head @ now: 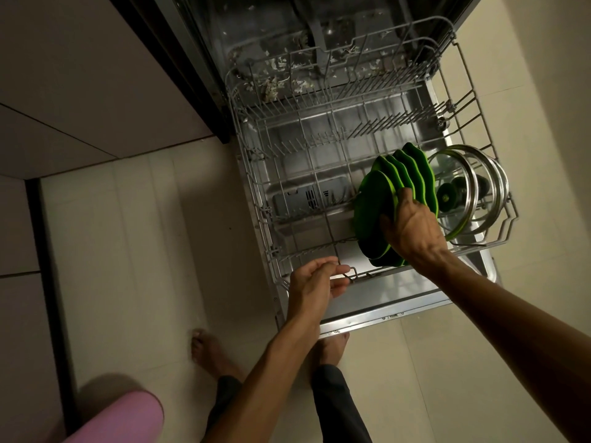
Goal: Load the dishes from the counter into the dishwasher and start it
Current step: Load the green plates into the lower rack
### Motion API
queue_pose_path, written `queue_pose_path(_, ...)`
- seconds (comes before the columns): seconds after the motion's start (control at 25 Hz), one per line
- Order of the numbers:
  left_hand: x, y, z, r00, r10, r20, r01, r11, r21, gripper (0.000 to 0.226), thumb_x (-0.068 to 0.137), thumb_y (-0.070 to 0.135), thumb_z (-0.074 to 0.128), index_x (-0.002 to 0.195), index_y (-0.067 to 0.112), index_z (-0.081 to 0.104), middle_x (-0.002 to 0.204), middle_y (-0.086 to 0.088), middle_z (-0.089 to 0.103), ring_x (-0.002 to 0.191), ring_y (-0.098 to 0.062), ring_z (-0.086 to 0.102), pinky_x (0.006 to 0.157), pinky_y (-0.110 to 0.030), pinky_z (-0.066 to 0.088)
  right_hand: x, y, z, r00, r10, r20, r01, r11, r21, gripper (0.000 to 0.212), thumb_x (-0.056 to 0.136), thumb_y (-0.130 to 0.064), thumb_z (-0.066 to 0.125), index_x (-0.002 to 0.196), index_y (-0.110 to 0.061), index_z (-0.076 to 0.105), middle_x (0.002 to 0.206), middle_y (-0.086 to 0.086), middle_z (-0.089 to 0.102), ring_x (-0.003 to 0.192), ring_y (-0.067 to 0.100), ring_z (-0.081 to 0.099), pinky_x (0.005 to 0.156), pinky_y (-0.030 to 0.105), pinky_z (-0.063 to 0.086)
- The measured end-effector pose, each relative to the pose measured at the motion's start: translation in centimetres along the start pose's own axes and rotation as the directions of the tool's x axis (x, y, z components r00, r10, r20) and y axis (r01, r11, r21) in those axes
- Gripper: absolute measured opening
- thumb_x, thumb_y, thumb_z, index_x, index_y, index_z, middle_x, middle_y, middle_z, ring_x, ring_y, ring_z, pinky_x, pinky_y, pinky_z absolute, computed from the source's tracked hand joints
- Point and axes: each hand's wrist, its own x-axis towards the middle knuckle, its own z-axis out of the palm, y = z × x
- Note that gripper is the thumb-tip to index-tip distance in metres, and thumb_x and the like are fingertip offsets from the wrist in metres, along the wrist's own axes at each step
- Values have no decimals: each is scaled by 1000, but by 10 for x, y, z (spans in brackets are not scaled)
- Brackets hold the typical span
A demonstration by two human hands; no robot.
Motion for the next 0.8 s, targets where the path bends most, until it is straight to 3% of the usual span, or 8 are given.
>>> queue_pose_path(0.12,0,1,-5,1000,25,3,-25,999,31,16,99,11,51,103,10,66,98,-9,75,82,-20,68,75,-26,57,-4,0,-4,1000,-8,-19,7,999,-40,37,96,-26,55,121,-5,39,85,10,57,68,27,55,63,36,46)
queue_pose_path(0.24,2,4,-10,996,91,-4,-91,991,103,14,99,11,52,102,11,66,93,-6,74,83,-21,69,75,-25,57,-10,1,-7,999,-28,-40,26,998,-49,40,96,-33,54,121,-4,40,96,16,60,75,29,57,65,39,48)
queue_pose_path(0.36,5,12,-17,980,198,-24,-189,960,207,16,98,10,52,93,21,63,88,1,72,77,-14,66,73,-26,55,-17,-2,-9,997,-45,-69,40,996,-78,46,96,-39,52,125,-4,42,111,19,57,97,34,58,82,48,51)
queue_pose_path(0.44,9,17,-24,961,275,-38,-249,914,322,16,97,15,55,91,28,62,93,3,72,83,-13,67,78,-30,55,-21,-12,-11,994,-64,-92,57,995,-81,51,95,-42,51,128,-4,43,117,19,56,107,35,55,93,53,47)
queue_pose_path(0.52,13,24,-34,939,338,-63,-284,865,413,13,96,20,58,92,31,63,95,6,70,87,-13,67,81,-31,55,-24,-29,-12,990,-104,-99,102,994,-26,53,95,-44,51,130,-4,44,120,17,58,110,34,56,96,53,46)
queue_pose_path(0.6,11,35,-43,914,401,-55,-332,820,467,9,97,22,57,101,23,65,96,11,67,87,-6,64,78,-19,53,-27,-51,-14,980,-173,-93,176,984,25,50,96,-45,50,128,-6,46,115,13,60,105,30,59,96,52,47)
queue_pose_path(0.68,5,52,-54,862,507,-14,-411,713,568,23,98,27,55,117,16,63,107,11,63,96,-5,62,73,-3,44,-31,-78,-18,960,-267,-87,272,961,53,51,98,-48,47,130,-9,46,113,11,61,103,26,60,96,52,48)
queue_pose_path(0.8,-6,80,-76,720,691,61,-514,472,716,36,98,29,55,129,11,57,121,1,62,106,-10,58,75,3,38,-37,-126,-30,920,-386,-65,391,915,102,53,100,-49,40,137,-10,44,126,14,61,113,28,60,103,49,44)
